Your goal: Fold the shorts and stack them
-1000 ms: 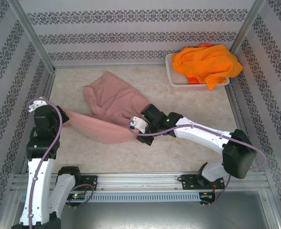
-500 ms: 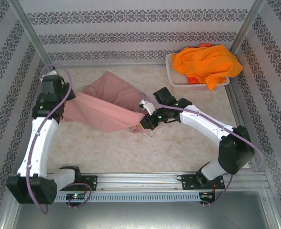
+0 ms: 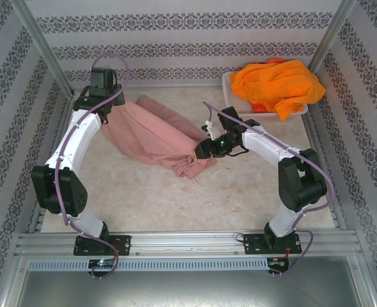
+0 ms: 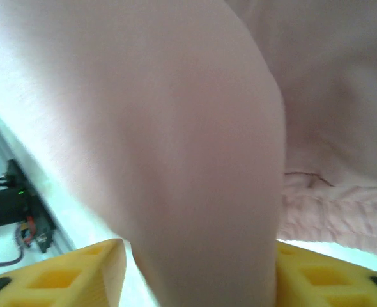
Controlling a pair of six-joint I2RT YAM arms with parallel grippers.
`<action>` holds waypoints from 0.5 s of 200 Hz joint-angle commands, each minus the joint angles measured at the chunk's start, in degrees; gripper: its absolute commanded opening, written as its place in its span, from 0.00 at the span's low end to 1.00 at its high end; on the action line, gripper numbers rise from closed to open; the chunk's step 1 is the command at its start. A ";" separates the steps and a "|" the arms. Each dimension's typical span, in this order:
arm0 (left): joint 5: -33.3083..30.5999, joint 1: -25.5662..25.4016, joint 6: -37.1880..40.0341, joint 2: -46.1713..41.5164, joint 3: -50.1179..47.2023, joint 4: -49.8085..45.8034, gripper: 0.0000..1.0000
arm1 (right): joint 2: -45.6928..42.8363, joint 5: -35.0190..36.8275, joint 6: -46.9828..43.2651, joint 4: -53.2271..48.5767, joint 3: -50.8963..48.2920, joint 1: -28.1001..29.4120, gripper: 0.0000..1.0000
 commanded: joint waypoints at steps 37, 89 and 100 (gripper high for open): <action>-0.71 0.07 1.90 6.40 5.47 -3.38 0.00 | -10.17 31.22 6.97 -5.12 -0.20 4.51 0.77; -0.53 -0.10 0.47 9.88 4.91 -1.30 0.00 | -15.73 48.59 24.22 -2.48 -0.69 18.68 0.80; -0.14 -0.10 -0.01 10.23 5.07 -1.30 0.00 | -12.45 52.20 25.91 -3.22 1.58 21.05 0.80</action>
